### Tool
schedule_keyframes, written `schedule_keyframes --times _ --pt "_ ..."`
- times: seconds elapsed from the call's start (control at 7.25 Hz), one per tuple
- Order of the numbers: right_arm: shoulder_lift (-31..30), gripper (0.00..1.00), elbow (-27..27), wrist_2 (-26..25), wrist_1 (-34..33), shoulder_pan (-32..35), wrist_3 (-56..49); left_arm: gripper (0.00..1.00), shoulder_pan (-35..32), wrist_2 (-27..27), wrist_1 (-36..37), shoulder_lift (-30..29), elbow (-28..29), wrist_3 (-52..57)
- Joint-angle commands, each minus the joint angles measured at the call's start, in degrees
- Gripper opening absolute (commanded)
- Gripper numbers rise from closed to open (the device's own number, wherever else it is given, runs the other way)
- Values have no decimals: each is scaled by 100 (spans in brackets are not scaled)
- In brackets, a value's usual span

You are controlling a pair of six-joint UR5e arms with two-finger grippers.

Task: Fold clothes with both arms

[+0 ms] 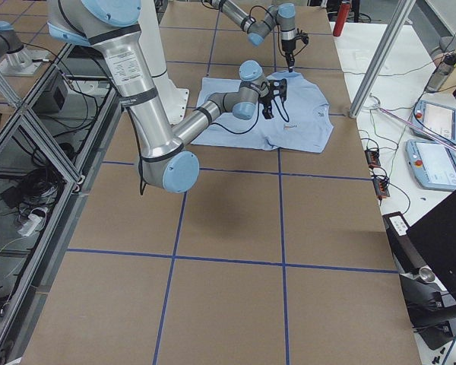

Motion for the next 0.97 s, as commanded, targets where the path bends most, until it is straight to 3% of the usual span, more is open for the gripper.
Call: schedule_keyframes --times 0.0,0.28,0.41,0.55,0.83 --pt "0 100 -8 0 0 -7 0 0 310 24 161 -751 473 -691" --pt "0 100 -17 0 9 -7 0 0 407 41 100 -966 776 -720" --pt "0 100 -17 0 9 -7 0 71 416 33 99 -992 689 -720" --pt "0 100 -26 -17 9 -15 0 85 573 24 134 -879 184 -755" --pt "-122 100 96 -26 -392 -85 17 85 706 -11 178 -511 -756 -1307"
